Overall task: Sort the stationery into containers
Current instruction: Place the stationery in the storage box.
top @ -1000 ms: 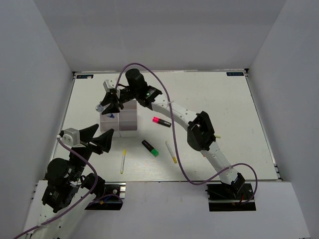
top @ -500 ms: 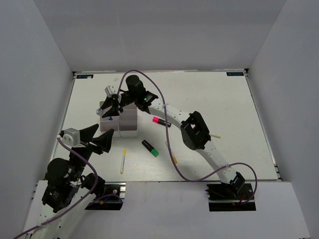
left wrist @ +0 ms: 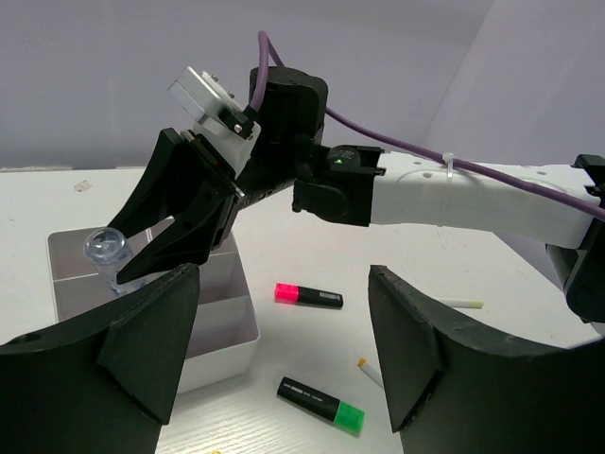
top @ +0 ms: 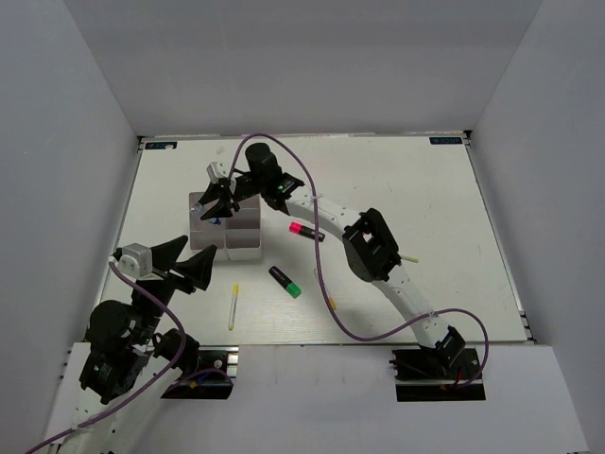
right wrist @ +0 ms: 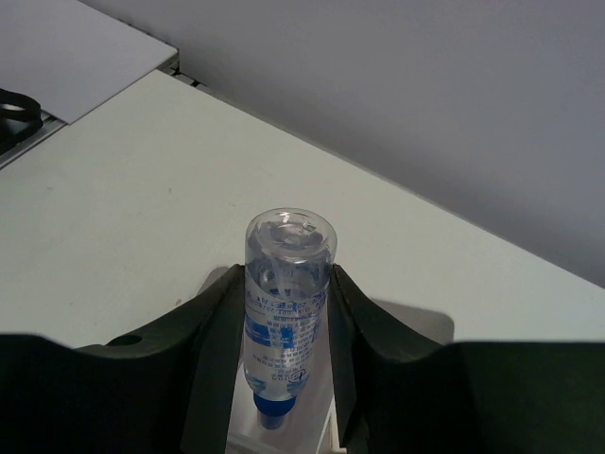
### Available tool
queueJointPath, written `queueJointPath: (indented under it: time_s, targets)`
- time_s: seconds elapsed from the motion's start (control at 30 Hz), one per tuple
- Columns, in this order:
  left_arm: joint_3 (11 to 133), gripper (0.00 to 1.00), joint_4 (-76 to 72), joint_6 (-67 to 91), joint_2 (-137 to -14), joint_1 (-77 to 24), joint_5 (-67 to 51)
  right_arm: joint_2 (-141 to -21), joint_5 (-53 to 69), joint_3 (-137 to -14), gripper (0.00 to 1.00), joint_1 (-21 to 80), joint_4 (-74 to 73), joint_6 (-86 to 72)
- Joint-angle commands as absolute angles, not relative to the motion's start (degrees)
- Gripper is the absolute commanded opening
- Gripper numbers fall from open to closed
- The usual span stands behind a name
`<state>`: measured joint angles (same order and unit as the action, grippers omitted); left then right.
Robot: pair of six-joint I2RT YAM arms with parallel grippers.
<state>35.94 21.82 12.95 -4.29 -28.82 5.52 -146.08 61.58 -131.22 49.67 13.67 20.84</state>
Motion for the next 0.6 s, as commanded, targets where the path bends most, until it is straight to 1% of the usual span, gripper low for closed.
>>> queueJointPath:
  time_s: [0.0,0.03,0.1,0.13,0.17,0.23,0.33,0.37,0.43,0.57]
  targets:
    - [35.6,0.82,21.27,12.57,-4.92,-28.48,5.01,-146.25,62.05,-130.78,0.37,49.22,15.56,21.97]
    - [35.6,0.82,21.27,12.57,-4.92,-28.48,5.01,-146.16,62.22,-130.87,0.38,49.31,14.86,22.06]
    - [35.6,0.82,21.27,12.57,-4.92,-28.48,5.01,-145.64,62.31,-130.87,0.44,49.31,14.15,22.76]
    - [35.6,0.82,21.27,12.57,-4.92,-28.48,5.01,-145.46,62.4,-130.96,0.44,49.31,13.45,23.2]
    - [35.6,0.82,21.27,12.57,-5.44,-28.48,5.01,-145.02,62.32,-130.87,0.47,49.39,12.58,23.99]
    - [35.6,0.82,21.27,12.57,-5.45,-28.48,4.49,-144.67,62.05,-130.96,0.49,49.39,11.52,24.52]
    - [35.6,0.82,21.27,12.57,-5.45,-28.48,4.48,-143.79,61.96,-130.34,0.58,49.48,10.2,25.4]
    - [35.6,0.82,21.27,12.57,-5.45,-28.48,4.48,-143.62,61.88,-130.17,0.58,49.31,9.24,25.66]
    - [35.6,0.82,21.27,12.57,-5.45,-28.48,4.48,-143.09,61.61,-129.9,0.62,49.13,8.79,26.45]
    - [35.6,0.82,21.27,12.57,-5.97,-28.48,4.48,-140.98,61.43,-129.64,0.61,49.13,5.55,27.77]
